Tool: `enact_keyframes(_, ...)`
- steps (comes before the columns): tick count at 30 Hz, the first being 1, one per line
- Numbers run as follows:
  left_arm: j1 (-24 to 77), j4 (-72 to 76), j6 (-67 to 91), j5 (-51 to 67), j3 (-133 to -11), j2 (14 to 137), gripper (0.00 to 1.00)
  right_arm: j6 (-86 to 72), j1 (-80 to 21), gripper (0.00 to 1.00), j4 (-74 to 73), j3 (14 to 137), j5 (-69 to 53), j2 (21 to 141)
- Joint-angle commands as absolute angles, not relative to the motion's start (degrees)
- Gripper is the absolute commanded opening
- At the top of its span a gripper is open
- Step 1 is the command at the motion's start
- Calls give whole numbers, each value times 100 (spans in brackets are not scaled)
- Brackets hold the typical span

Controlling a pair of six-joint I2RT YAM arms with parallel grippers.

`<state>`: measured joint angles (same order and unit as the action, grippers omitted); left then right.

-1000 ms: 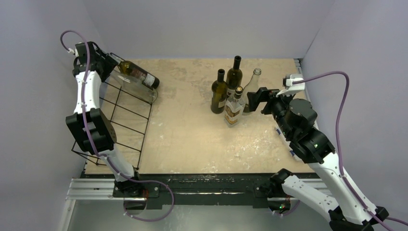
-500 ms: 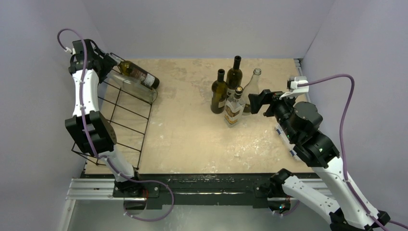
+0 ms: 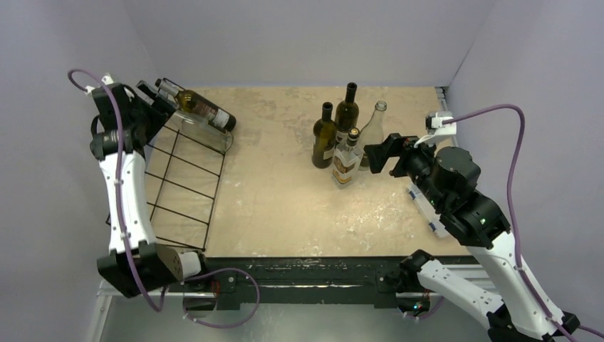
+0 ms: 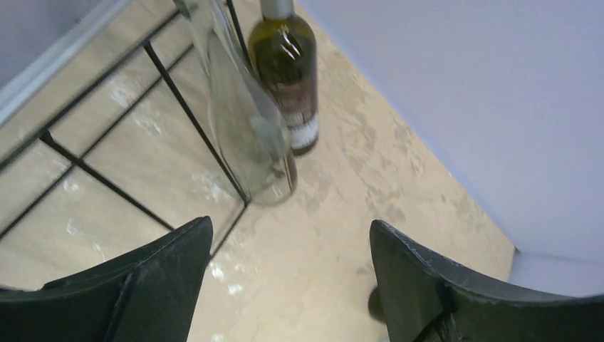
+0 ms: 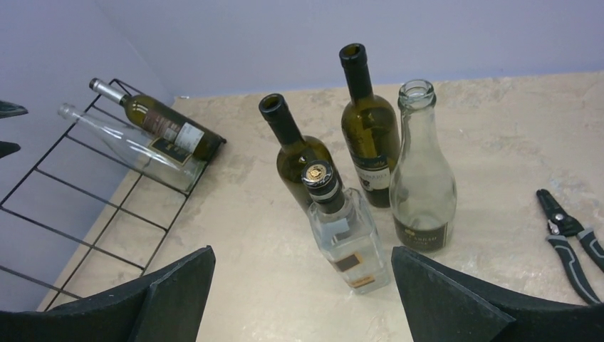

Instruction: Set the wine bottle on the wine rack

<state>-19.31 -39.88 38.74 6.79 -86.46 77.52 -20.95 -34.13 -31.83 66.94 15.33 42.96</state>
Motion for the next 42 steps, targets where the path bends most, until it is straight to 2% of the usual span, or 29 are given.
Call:
enact_keyframes(1, -1745, -3702, 3640, 1679, -7697, 6611, 82, -2405, -3449, 99, -3628, 6945, 1228, 4502)
enact_keyframes(7, -716, -3804, 3191, 2507, -6736, 5423, 86, -2366, -3452, 99, -3611, 6987, 999, 4822)
enact_keyframes(10, -429, -3320, 3388, 3257, -6070, 4946, 90, -2373, -3453, 99, -3540, 7088, 1108, 5076)
enact_keyframes(15, 286, -3141, 3298, 3779, -5700, 4661, 91, -2260, -3438, 99, -3354, 7305, 1418, 5667)
enact_keyframes(24, 989, -2993, 2969, 4242, -5294, 4384, 89, -1692, -3424, 80, -3133, 7706, 2471, 6892)
enact_keyframes(33, 1080, -3009, 2952, 4281, -5030, 4086, 89, -1605, -3317, 71, -2558, 7449, 2343, 7353)
enact_keyframes(42, 1163, -2925, 2972, 4381, -4985, 4032, 89, -1487, -3322, 57, -2075, 7008, 2188, 7440)
